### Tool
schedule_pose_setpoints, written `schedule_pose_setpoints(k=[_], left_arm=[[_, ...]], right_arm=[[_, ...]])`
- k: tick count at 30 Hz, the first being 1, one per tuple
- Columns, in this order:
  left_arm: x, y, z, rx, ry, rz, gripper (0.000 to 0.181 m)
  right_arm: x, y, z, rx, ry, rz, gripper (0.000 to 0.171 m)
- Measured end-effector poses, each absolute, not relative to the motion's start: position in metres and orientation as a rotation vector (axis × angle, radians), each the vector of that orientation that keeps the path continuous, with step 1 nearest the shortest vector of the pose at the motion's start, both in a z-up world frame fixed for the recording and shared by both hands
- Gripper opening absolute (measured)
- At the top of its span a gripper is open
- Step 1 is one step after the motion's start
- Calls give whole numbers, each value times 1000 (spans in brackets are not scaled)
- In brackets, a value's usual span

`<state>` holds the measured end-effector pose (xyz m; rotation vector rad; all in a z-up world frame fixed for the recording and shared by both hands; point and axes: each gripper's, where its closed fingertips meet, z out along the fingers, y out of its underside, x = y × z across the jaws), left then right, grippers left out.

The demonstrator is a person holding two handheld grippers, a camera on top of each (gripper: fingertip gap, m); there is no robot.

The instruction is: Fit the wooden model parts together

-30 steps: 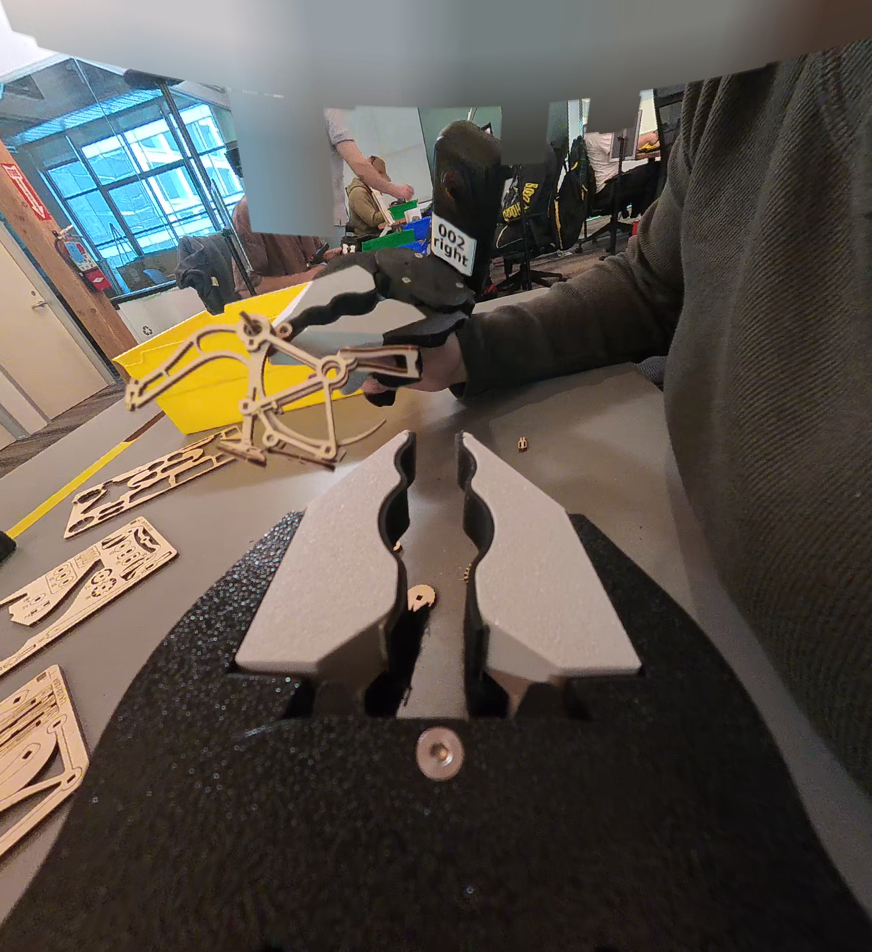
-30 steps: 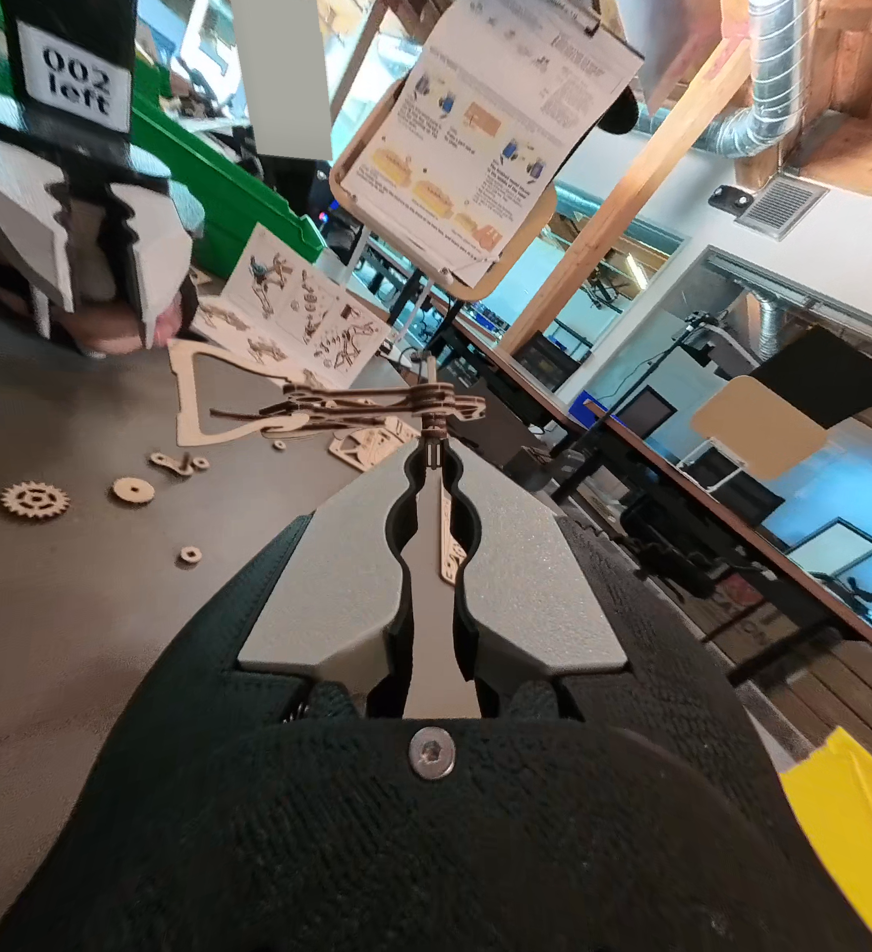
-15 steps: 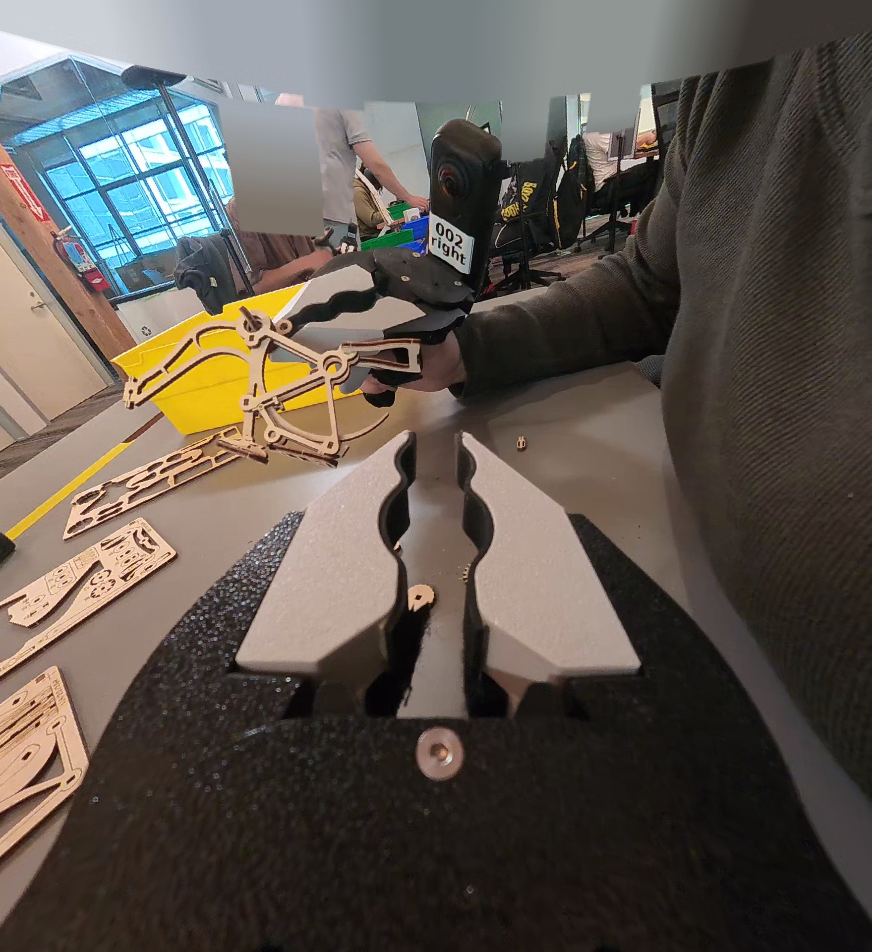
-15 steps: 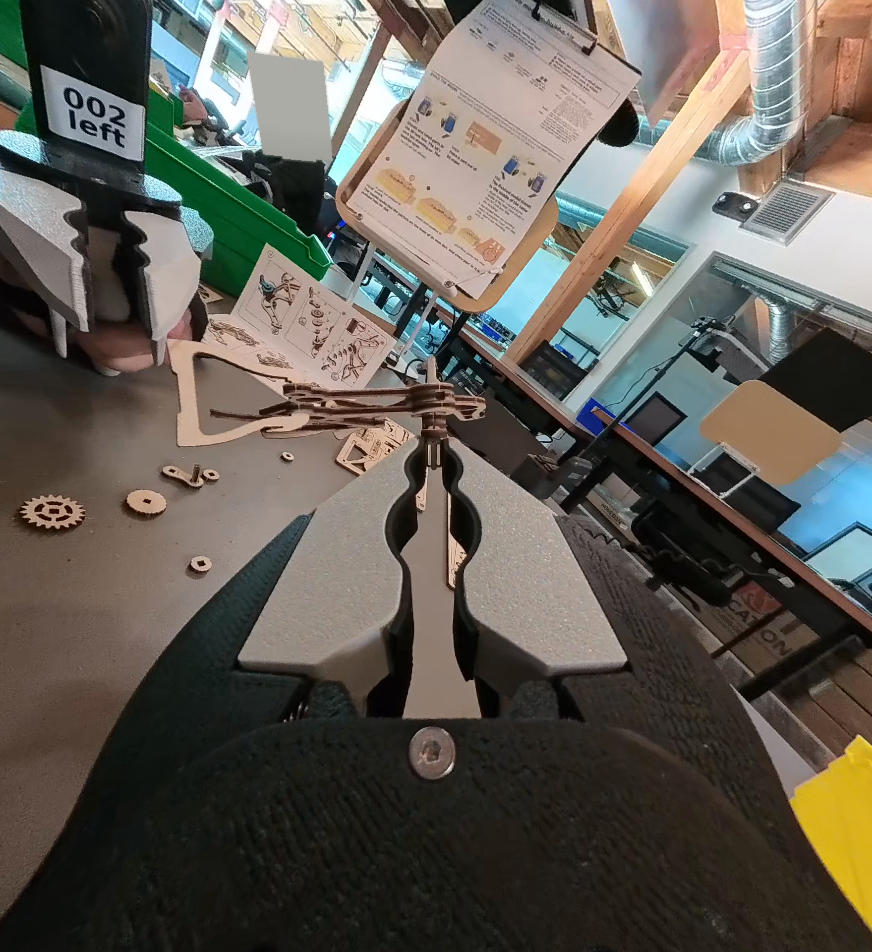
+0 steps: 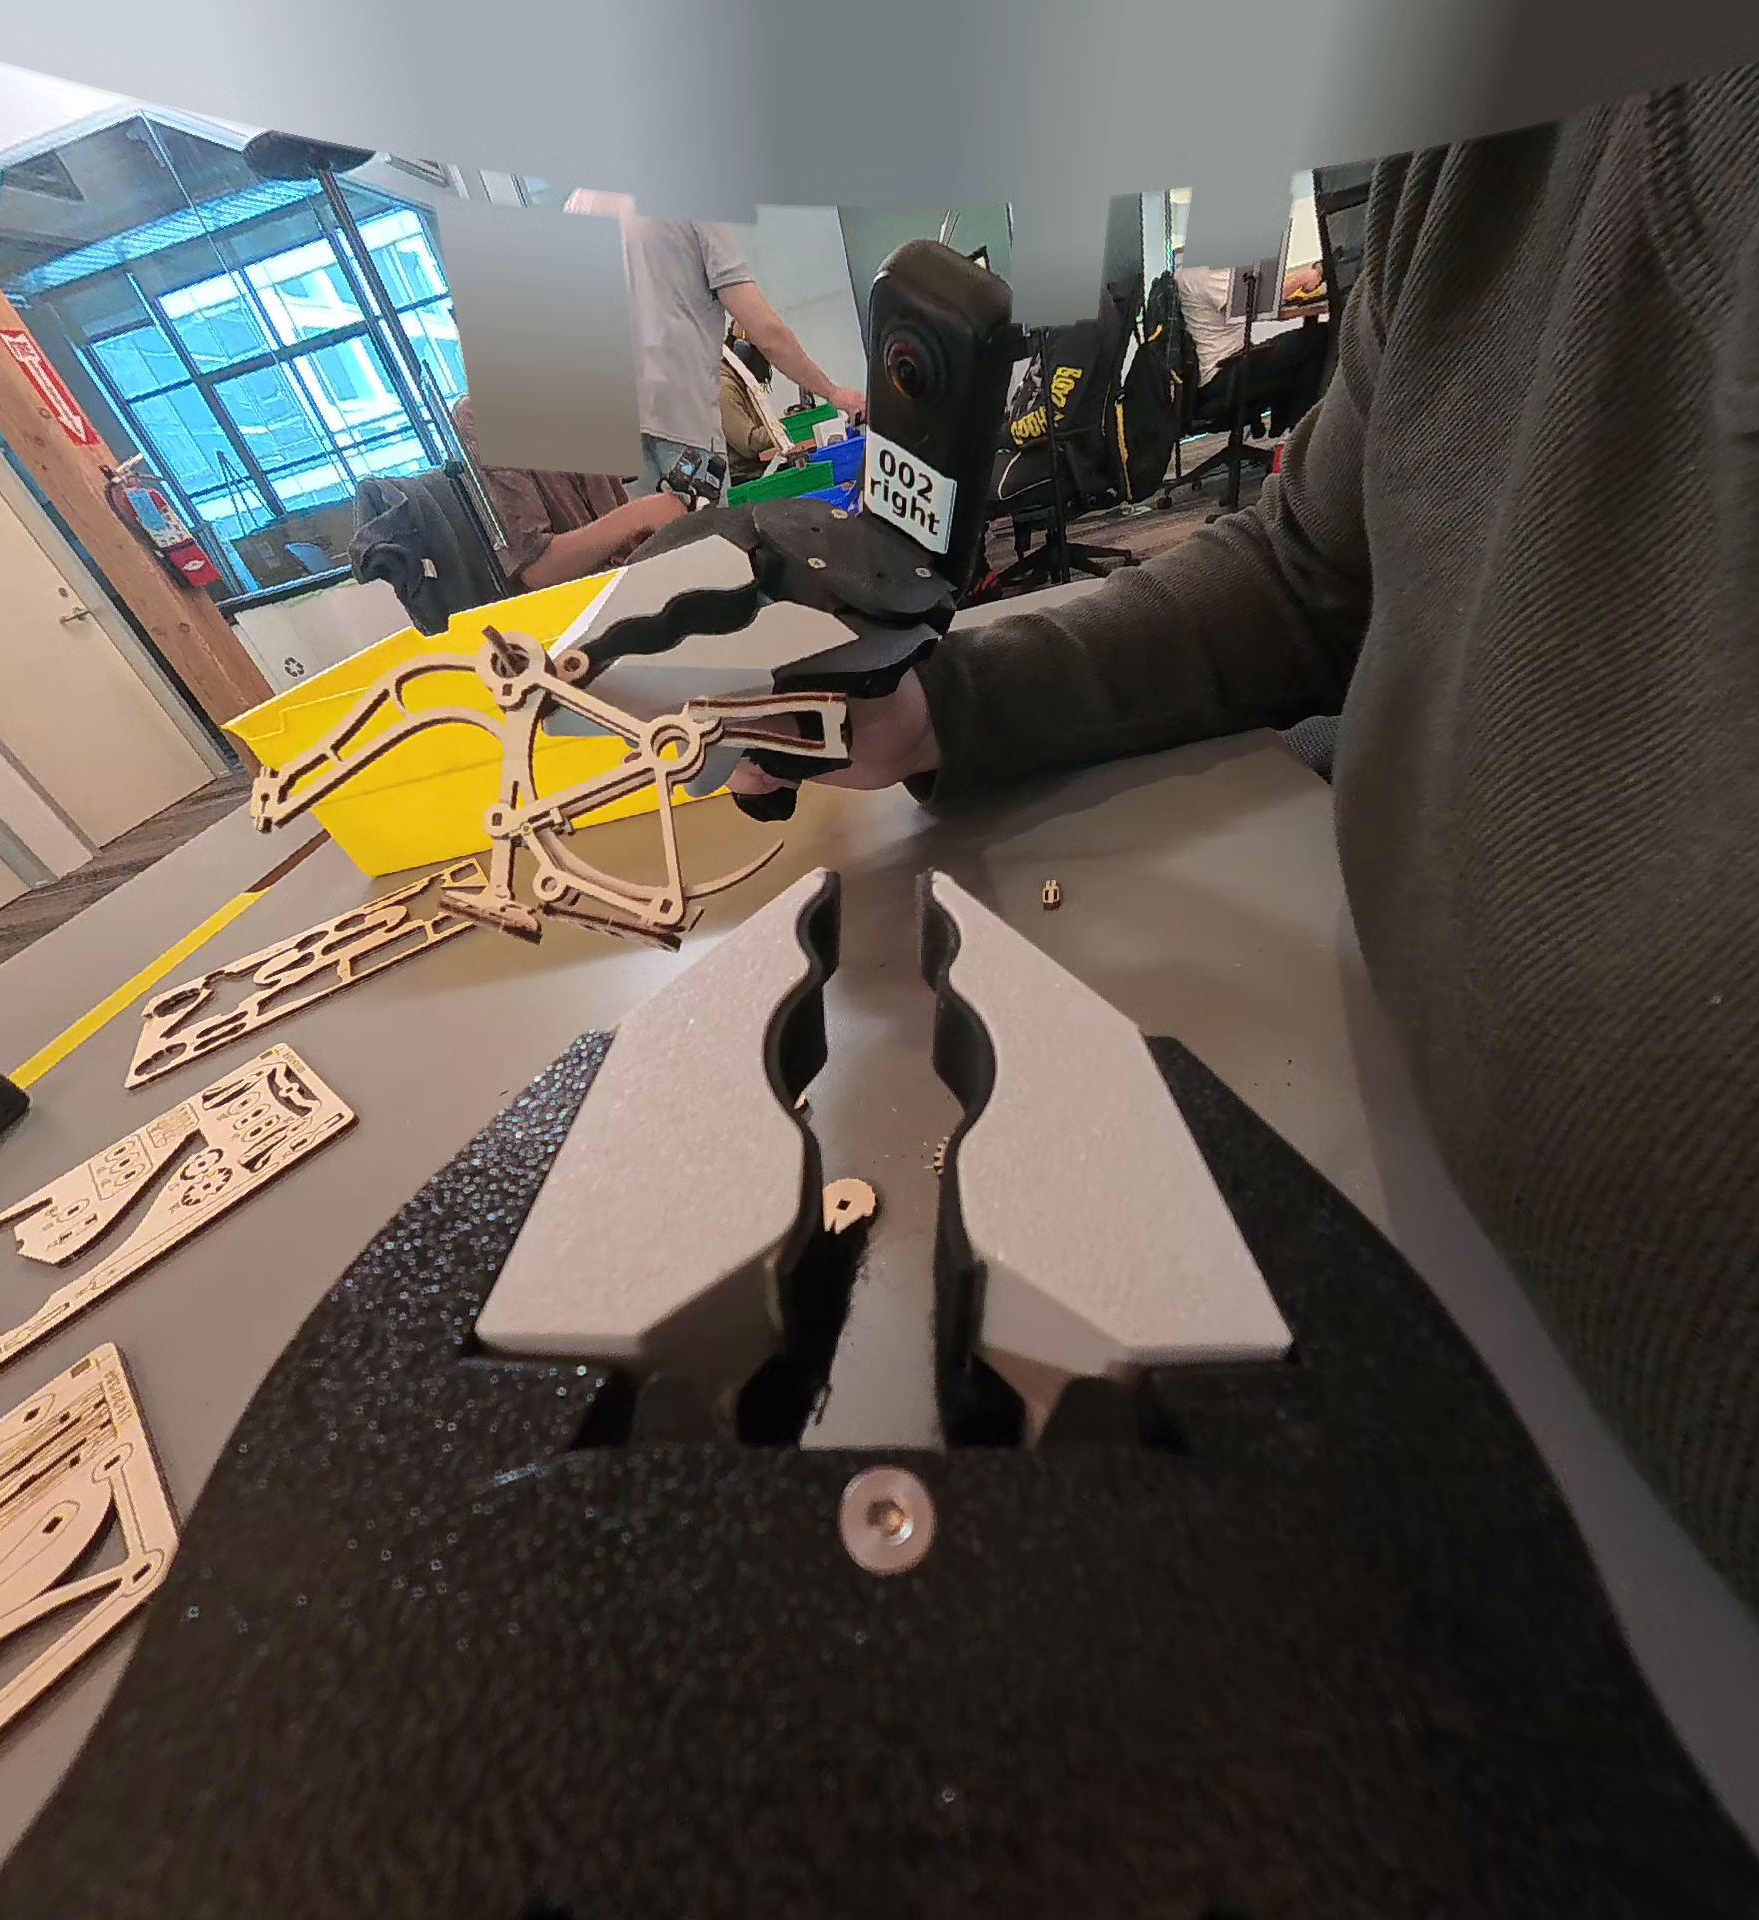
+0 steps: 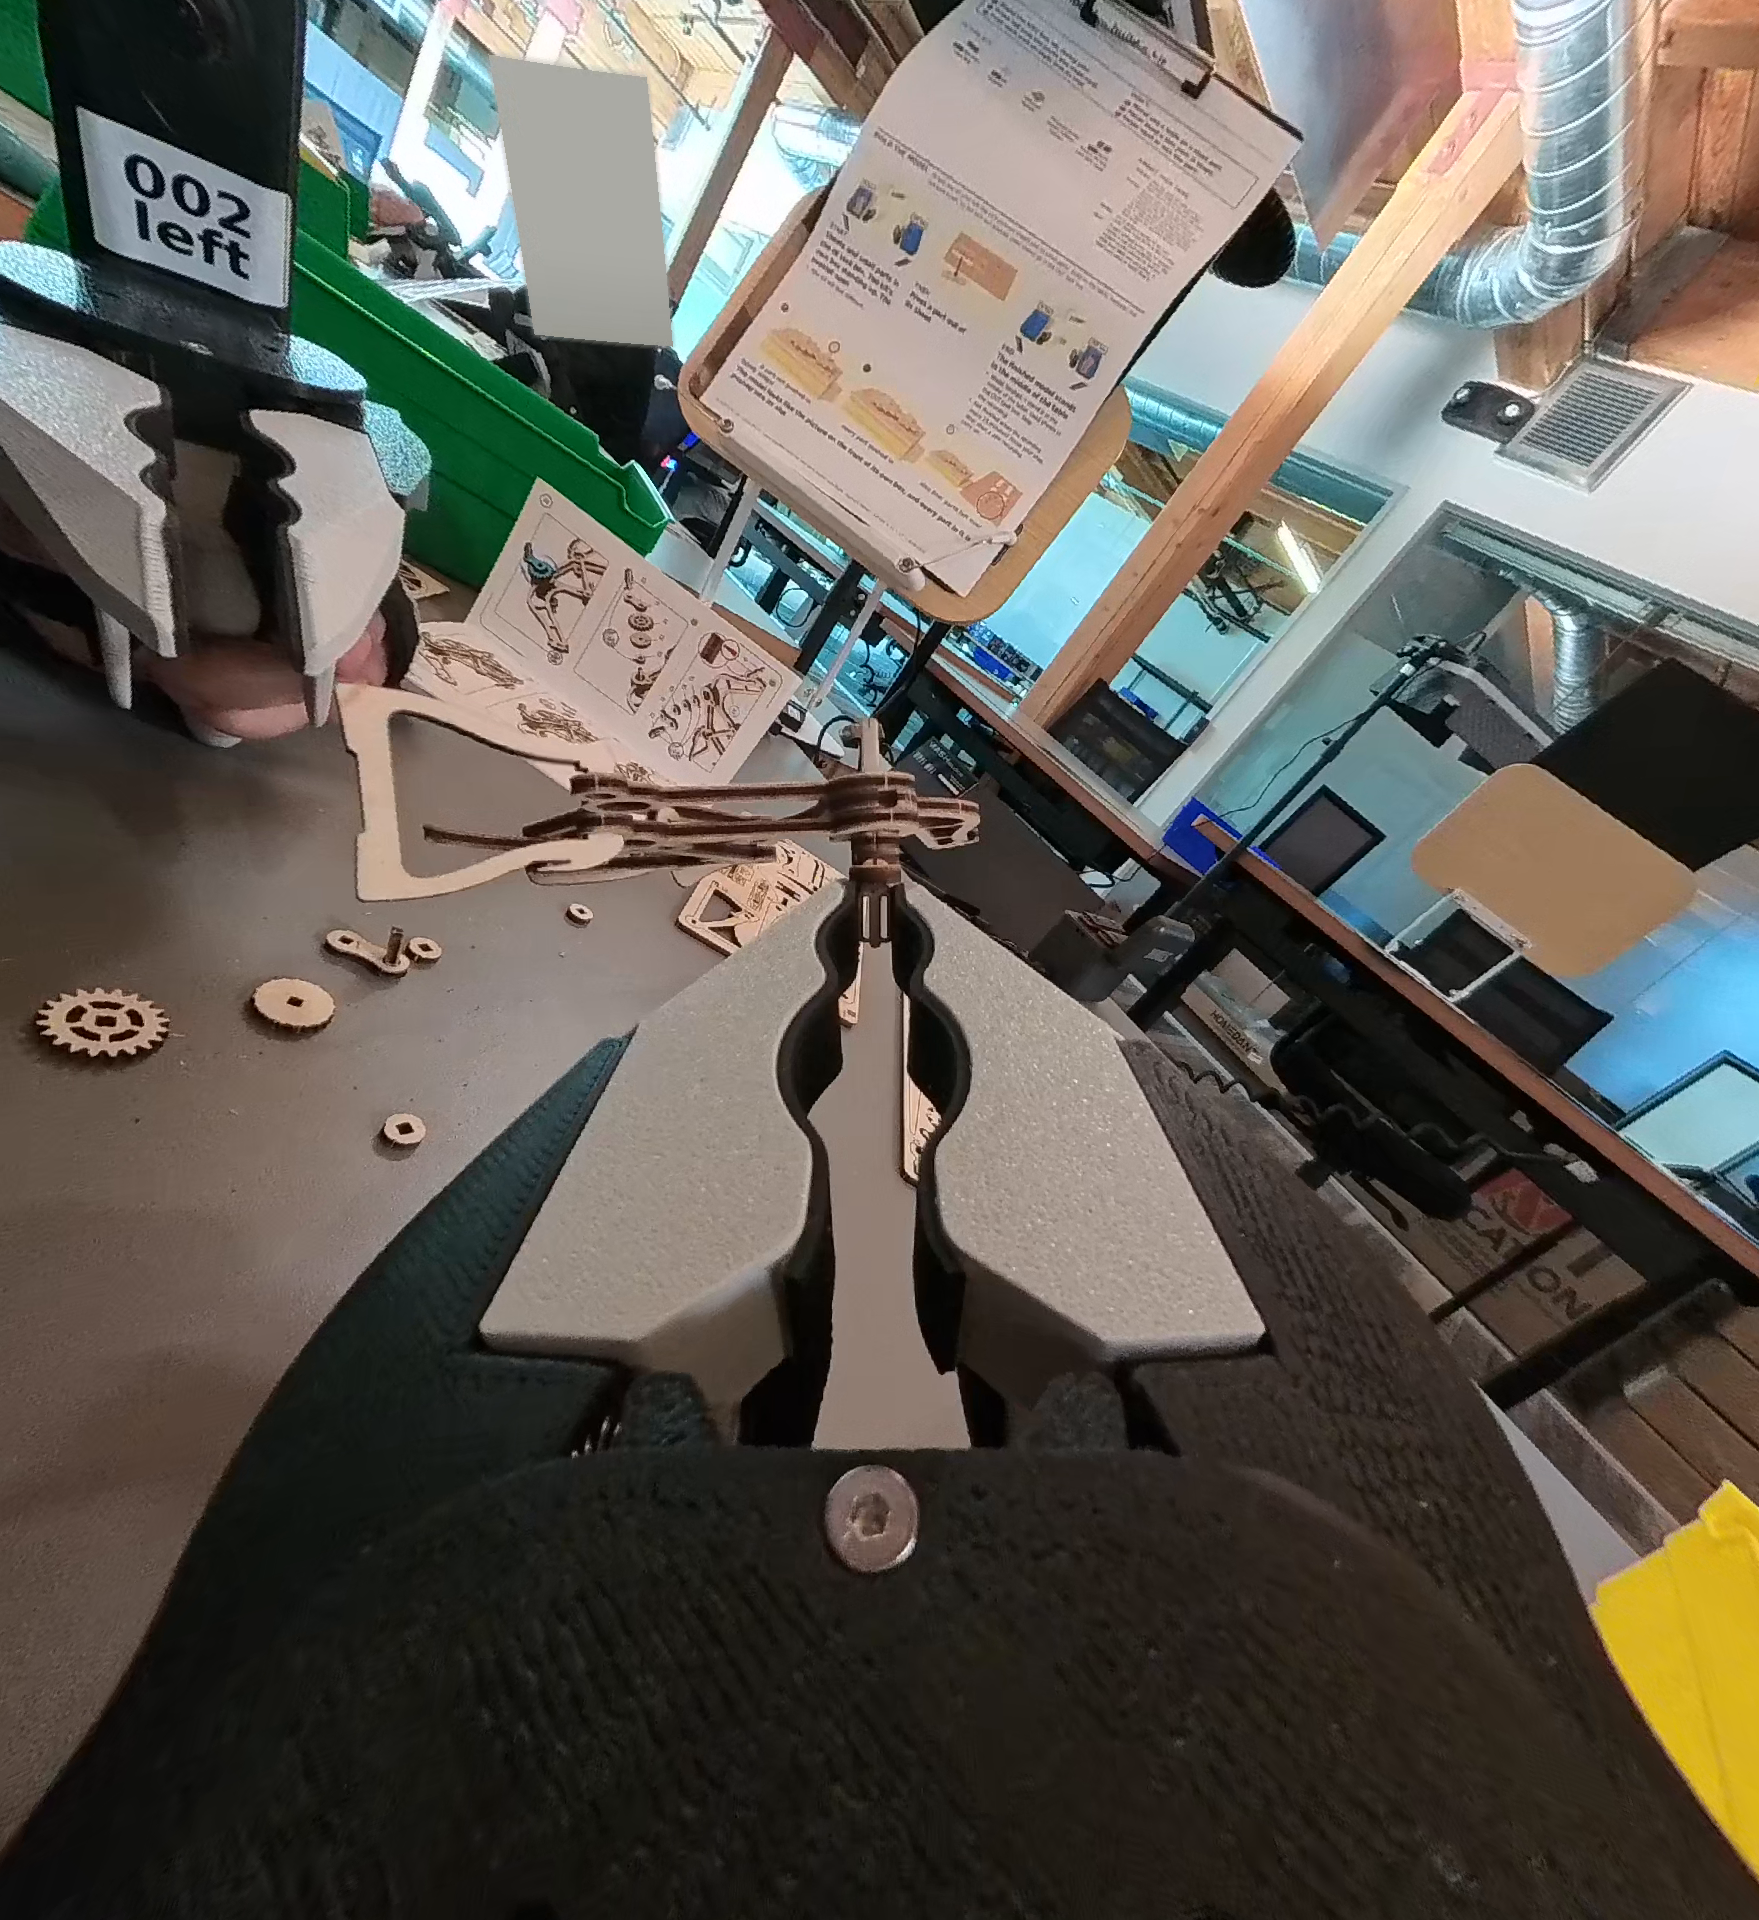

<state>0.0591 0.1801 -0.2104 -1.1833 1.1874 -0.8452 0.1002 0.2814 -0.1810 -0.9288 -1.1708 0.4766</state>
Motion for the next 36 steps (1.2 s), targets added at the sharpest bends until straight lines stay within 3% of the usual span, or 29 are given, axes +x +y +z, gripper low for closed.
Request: schedule_pose_setpoints(k=[7, 21, 36], left_arm=[[60, 186, -213, -1236, 1176, -836, 12], [81, 235, -296, -1945, 1450, -581, 15], [81, 237, -301, -1997, 1435, -567, 12]], right_arm=[[102, 284, -184, -930, -1193, 435, 3], [125, 305, -187, -957, -1199, 309, 3], [124, 300, -185, -933, -1212, 295, 3]])
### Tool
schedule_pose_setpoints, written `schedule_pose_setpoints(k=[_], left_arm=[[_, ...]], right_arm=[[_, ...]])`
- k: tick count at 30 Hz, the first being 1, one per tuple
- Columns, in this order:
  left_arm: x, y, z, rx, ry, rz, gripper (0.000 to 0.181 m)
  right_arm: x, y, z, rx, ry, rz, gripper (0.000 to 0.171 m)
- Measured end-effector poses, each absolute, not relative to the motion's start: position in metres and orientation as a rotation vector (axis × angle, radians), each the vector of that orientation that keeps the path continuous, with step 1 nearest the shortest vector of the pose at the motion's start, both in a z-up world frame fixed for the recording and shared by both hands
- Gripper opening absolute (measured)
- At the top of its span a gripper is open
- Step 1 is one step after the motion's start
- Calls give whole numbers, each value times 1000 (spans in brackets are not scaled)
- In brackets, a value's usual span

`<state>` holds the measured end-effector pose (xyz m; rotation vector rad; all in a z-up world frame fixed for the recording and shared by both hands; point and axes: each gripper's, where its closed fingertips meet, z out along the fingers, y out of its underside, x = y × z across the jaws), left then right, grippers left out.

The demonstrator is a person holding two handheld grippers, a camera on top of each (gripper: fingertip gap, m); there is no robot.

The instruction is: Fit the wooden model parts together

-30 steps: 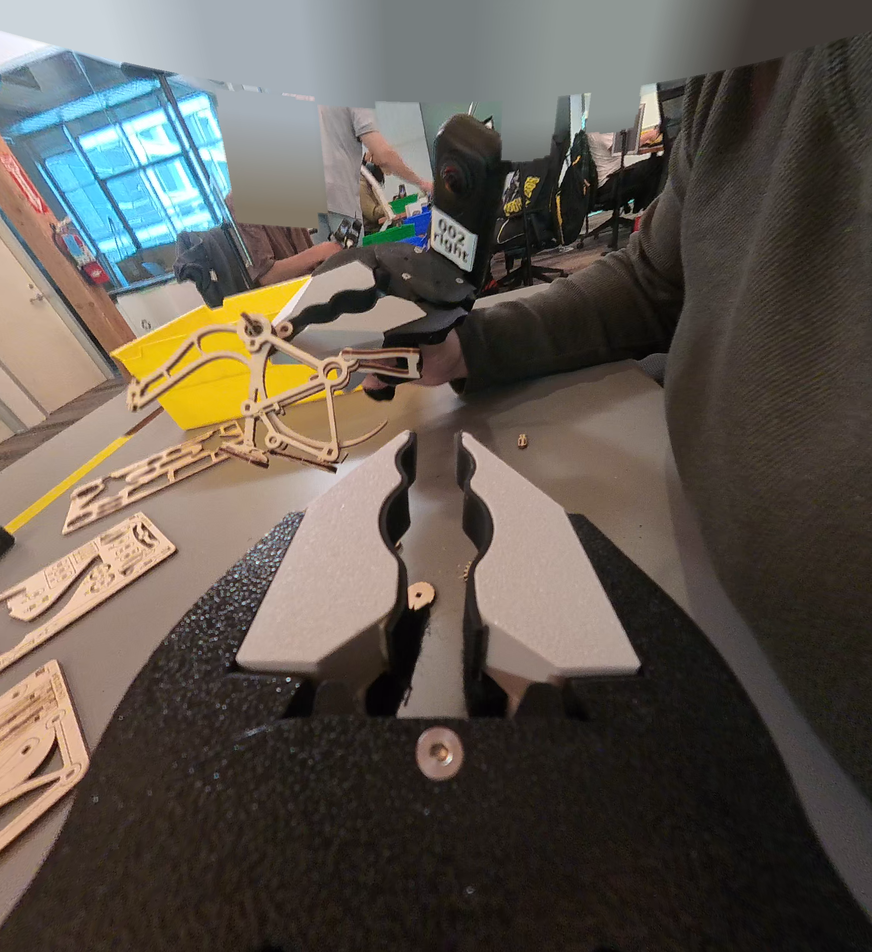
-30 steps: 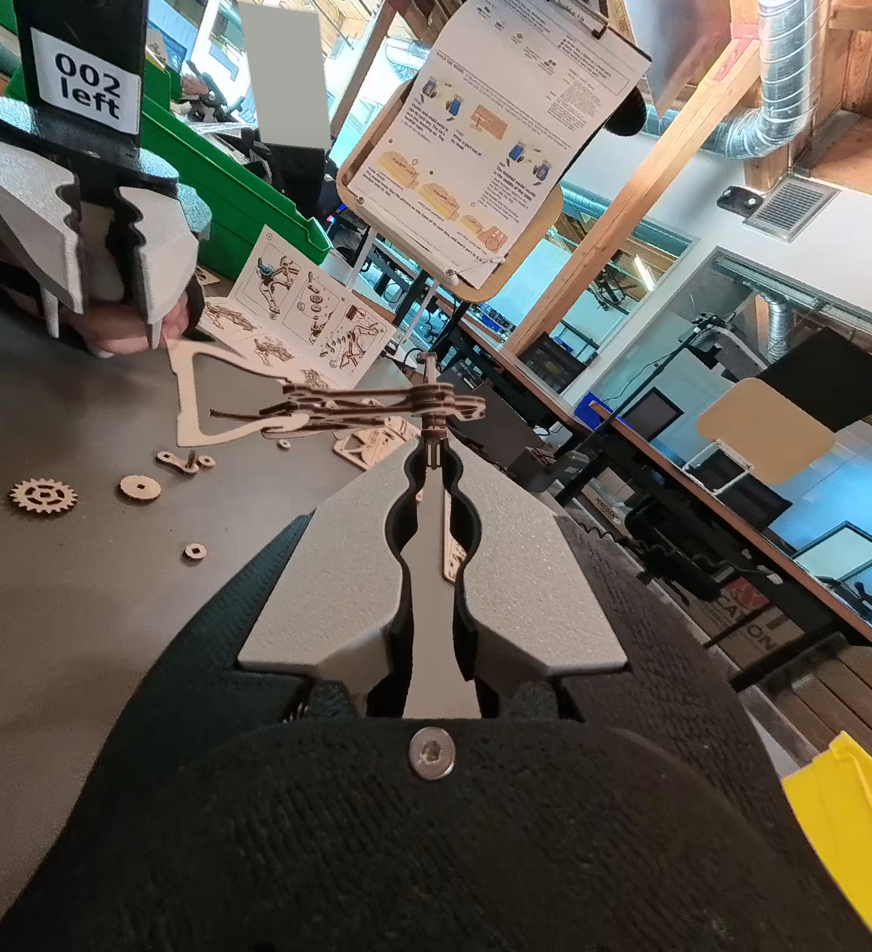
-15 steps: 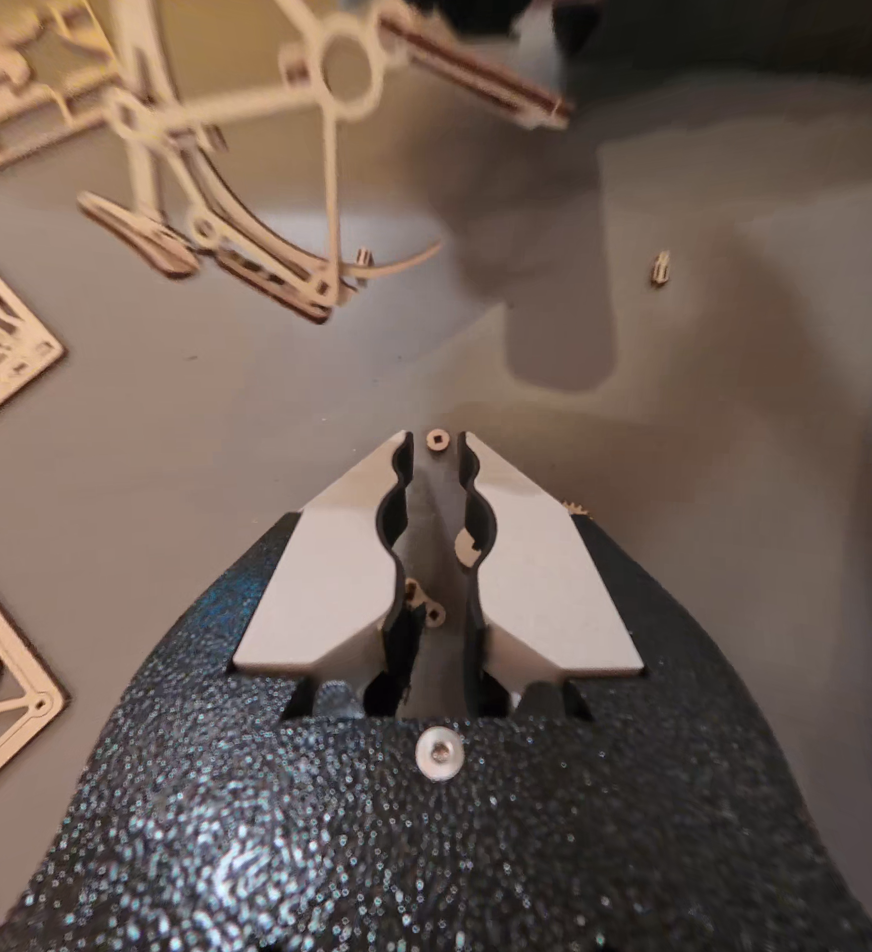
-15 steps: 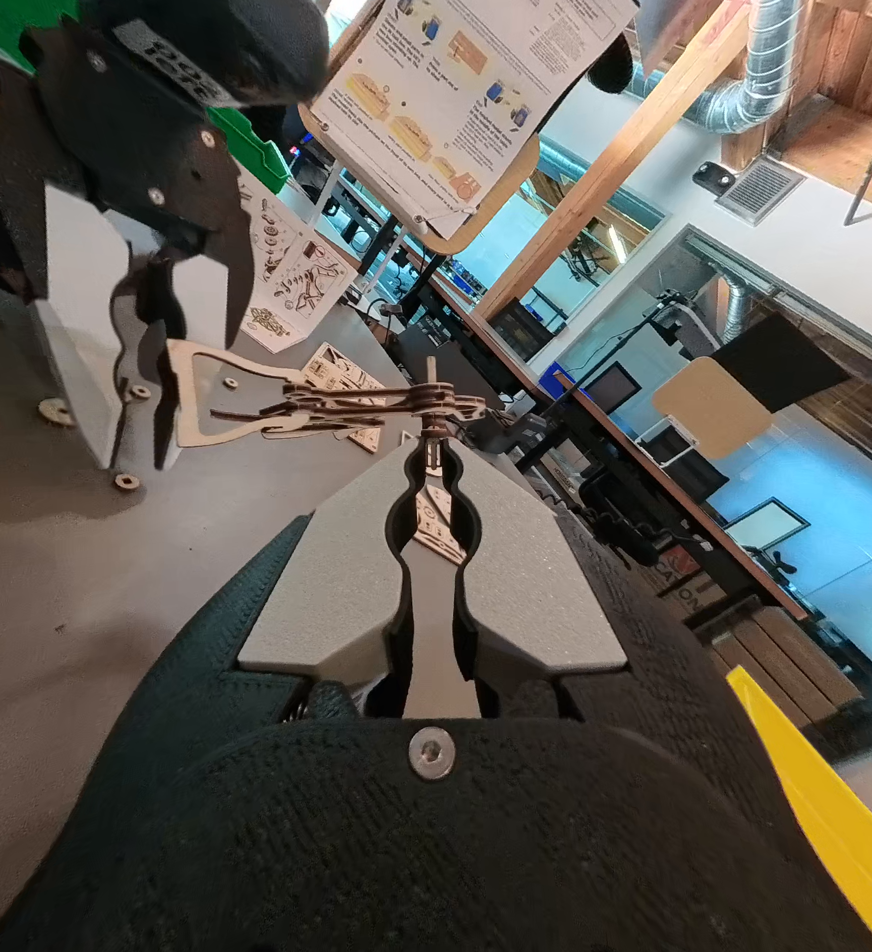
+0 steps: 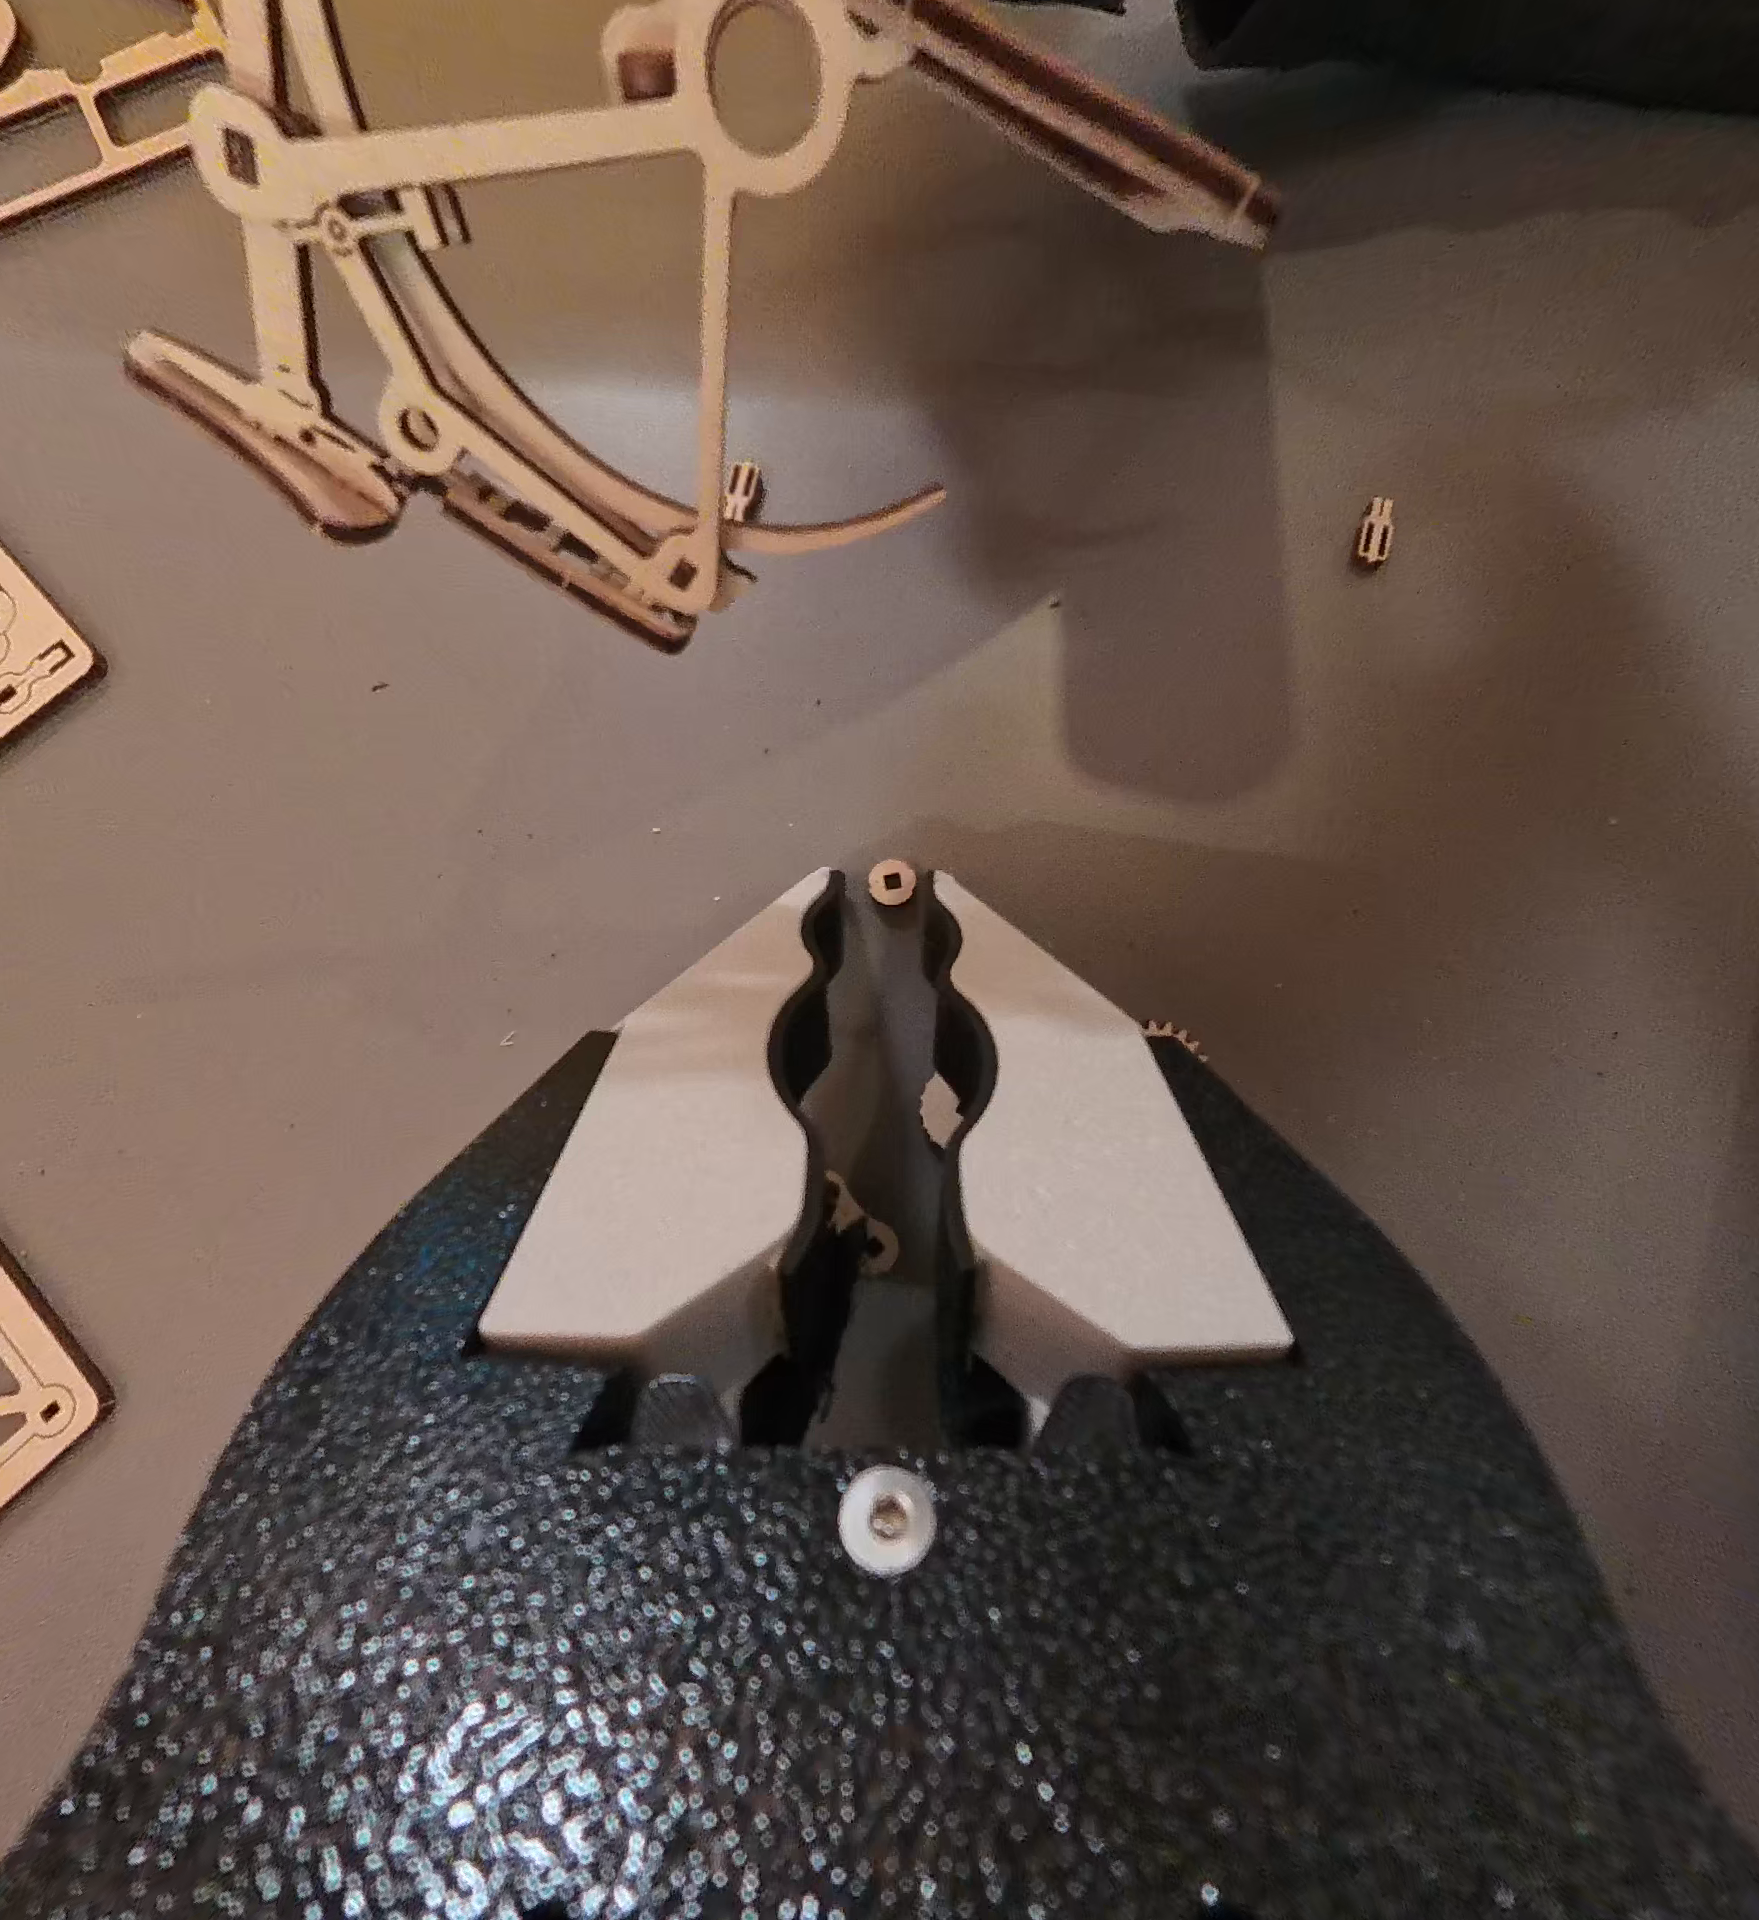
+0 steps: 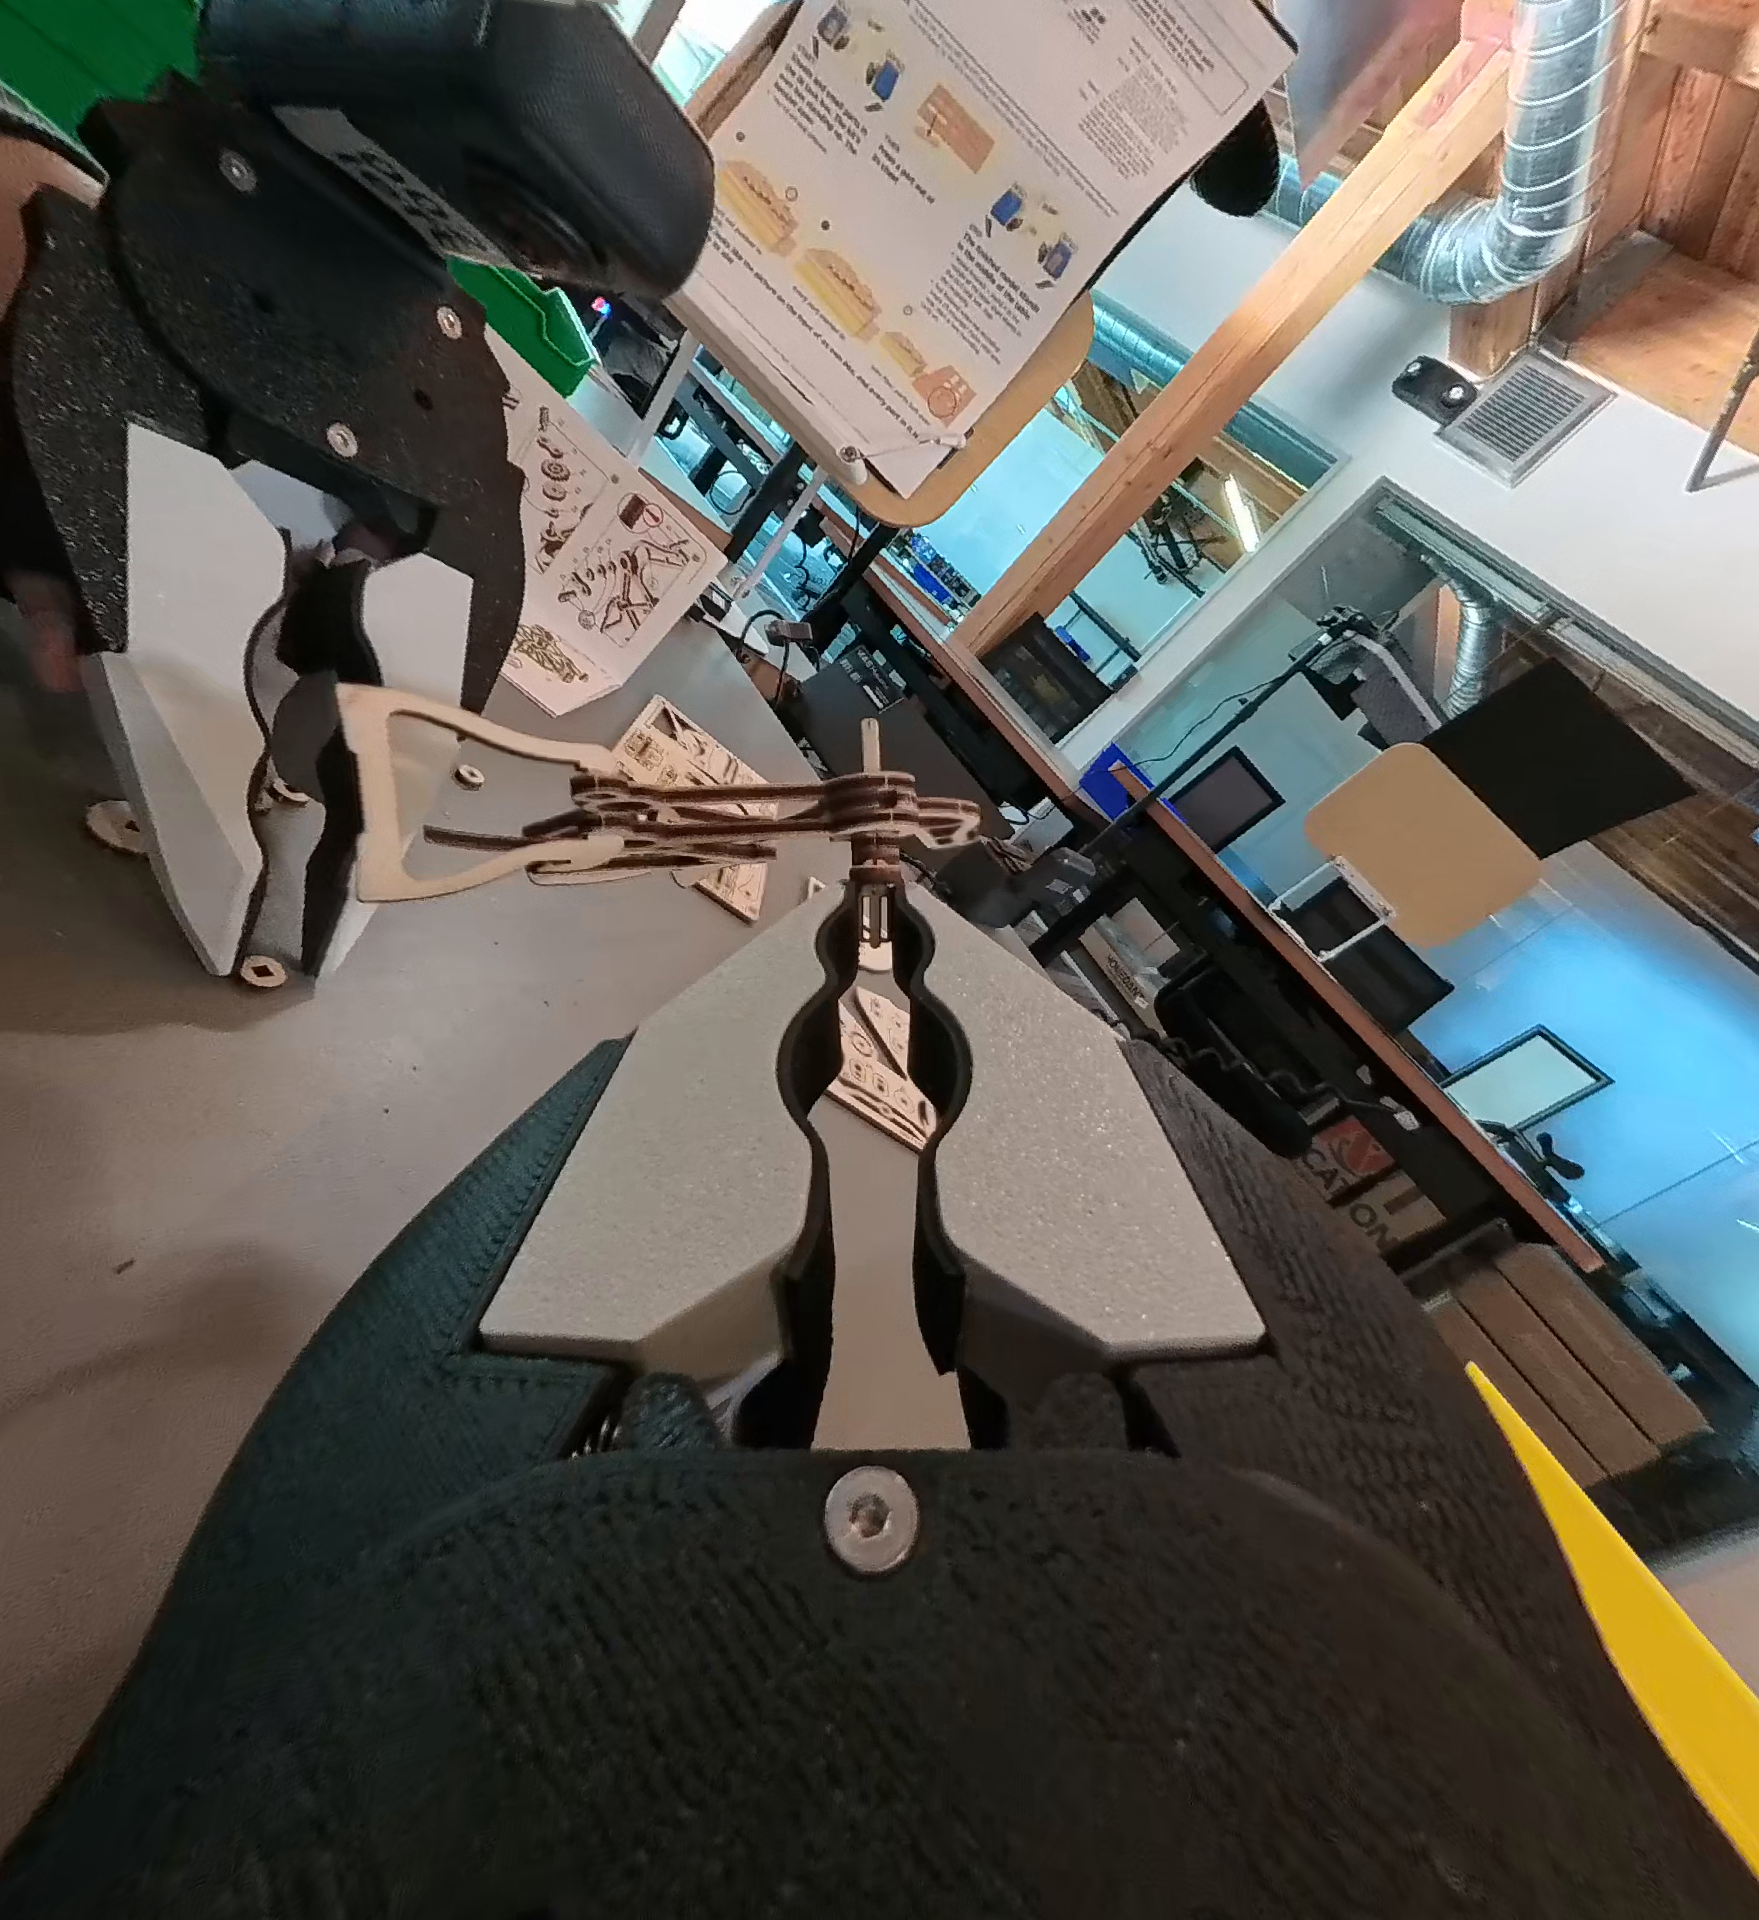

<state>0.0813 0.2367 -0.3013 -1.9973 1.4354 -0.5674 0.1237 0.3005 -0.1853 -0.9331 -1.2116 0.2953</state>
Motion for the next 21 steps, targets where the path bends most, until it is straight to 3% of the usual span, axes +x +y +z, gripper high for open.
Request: schedule_pose_setpoints(k=[6, 14, 21], left_arm=[[81, 235, -301, -1984, 1456, -563, 14], [82, 234, -301, -1989, 1457, -580, 15], [82, 235, -301, -1989, 1448, -593, 13]], right_arm=[[123, 304, -188, -943, -1224, 237, 3], [131, 324, -194, -930, -1308, -295, 3], [135, 325, -189, -877, -1353, -521, 3]])
